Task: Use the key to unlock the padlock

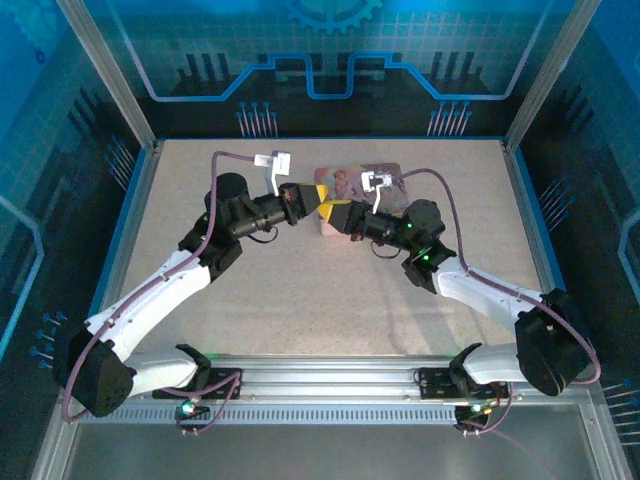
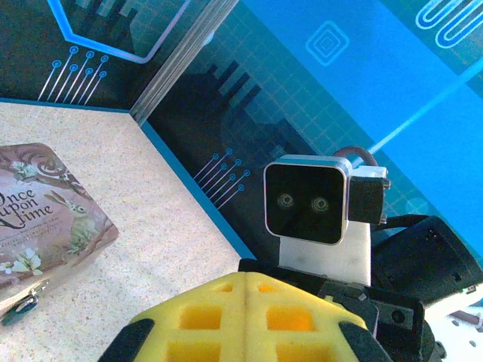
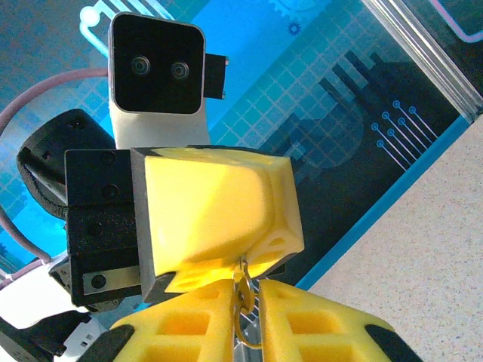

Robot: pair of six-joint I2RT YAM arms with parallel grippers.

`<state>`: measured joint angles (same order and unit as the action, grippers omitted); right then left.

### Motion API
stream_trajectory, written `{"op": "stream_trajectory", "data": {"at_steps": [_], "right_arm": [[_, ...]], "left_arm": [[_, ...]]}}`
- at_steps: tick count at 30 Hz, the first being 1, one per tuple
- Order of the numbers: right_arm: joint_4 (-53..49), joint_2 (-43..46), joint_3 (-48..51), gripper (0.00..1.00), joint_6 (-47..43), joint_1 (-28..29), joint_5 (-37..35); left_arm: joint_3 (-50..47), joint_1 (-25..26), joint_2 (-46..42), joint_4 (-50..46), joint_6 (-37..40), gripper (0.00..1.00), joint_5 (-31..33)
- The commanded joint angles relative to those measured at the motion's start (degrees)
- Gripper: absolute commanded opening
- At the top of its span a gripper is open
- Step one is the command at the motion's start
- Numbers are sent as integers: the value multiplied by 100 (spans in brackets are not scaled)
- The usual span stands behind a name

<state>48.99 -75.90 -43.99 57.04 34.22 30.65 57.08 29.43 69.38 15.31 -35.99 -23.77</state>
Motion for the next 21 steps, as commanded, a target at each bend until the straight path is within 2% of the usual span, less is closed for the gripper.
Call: {"op": "stream_trajectory", "data": {"at_steps": [1,8,15,19,21], "right_arm": [[138,-92,-75,15,54,103,18],[-32,7,-40,1,1,87,-71],[-478,359,101,0,-170,-58,-192],[-1104,568,29,0,-516,-120,-132],[-1741,742,-59,0,-878,-144,-128]], "left_arm": [[95,53,32,187,12,0,92],[66,54,15,183,12,0,169],[23,54,-47,167,18,0,232],[40,40,-106,52,115,28,249],[99,25,-173,-145,232,38,306]]}}
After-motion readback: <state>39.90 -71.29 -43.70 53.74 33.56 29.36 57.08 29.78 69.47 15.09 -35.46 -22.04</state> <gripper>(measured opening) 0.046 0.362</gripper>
